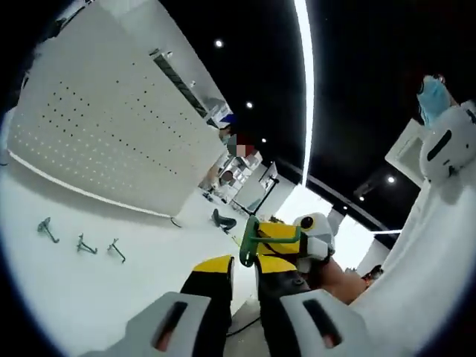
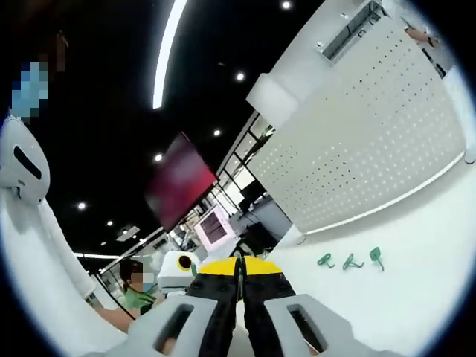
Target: Insert the hook assembly into the mounting plate slot until the hook locks in place.
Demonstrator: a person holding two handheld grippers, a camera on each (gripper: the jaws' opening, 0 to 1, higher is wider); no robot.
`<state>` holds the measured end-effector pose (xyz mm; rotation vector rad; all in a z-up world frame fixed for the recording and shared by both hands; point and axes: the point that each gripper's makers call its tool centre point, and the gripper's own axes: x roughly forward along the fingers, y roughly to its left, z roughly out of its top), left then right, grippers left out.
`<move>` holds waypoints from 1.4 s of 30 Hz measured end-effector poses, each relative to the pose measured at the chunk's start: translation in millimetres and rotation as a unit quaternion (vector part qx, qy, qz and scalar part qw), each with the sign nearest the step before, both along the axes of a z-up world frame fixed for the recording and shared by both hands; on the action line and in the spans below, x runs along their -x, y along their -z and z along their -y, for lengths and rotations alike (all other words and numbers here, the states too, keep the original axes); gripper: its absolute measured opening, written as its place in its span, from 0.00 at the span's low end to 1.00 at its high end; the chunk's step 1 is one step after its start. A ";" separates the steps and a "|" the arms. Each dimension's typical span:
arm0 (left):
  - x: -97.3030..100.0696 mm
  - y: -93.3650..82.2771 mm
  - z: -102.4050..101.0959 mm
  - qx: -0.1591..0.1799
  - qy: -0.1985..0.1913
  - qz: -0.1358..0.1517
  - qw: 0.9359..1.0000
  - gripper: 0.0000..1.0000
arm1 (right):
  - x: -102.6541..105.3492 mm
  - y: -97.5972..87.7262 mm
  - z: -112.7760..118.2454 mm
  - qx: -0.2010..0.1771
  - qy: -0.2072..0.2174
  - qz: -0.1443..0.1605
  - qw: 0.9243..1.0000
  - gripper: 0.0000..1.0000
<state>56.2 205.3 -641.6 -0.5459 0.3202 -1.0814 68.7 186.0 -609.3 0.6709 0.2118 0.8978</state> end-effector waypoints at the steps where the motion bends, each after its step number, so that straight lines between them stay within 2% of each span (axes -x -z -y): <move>1: -0.1 2.2 0.1 -0.018 -0.003 0.010 1.000 0.17 | -1.6 0.2 1.5 0.001 0.004 0.001 1.000 0.00; 4: -1.0 7.2 -0.8 -0.054 -0.013 0.024 0.998 0.18 | -7.3 4.9 5.8 0.007 0.014 -0.006 1.000 0.00; 5: -0.6 7.6 -0.3 -0.070 -0.016 0.040 0.997 0.18 | -8.3 6.9 6.1 0.007 0.013 -0.010 1.000 0.00; 9: 1.8 12.5 1.7 -0.122 -0.014 0.066 0.990 0.19 | -12.7 14.8 11.8 0.028 0.036 -0.016 0.999 0.00; 11: -0.9 11.6 1.2 -0.141 -0.025 0.081 0.986 0.19 | -14.7 17.2 13.9 0.034 0.047 -0.018 0.998 0.00; 14: -2.4 7.4 2.3 -0.144 -0.034 0.082 0.986 0.17 | -14.4 22.6 13.0 0.054 0.048 -0.018 0.997 0.00; 18: -2.7 1.1 5.5 -0.129 -0.035 0.083 0.988 0.15 | -16.2 25.0 13.7 0.057 0.053 -0.023 0.997 0.00; 21: -3.1 -3.0 8.3 -0.129 -0.039 0.087 0.987 0.15 | -17.1 28.3 14.3 0.081 0.061 -0.021 0.995 0.00; 26: -3.8 -1.4 10.8 -0.145 -0.040 0.088 0.985 0.12 | -16.7 29.3 11.9 0.095 0.060 -0.018 0.993 0.00; 30: -4.9 -0.9 11.6 -0.151 -0.041 0.090 0.984 0.11 | -15.7 33.6 8.3 0.126 0.061 -0.011 0.990 0.00; 36: -8.2 0.4 11.0 -0.149 -0.046 0.079 0.985 0.09 | -16.2 34.1 8.2 0.142 0.063 -0.005 0.988 0.00; 42: -10.1 5.0 10.7 -0.183 -0.049 0.087 0.978 0.08 | -17.8 35.5 8.2 0.178 0.076 0.003 0.981 0.00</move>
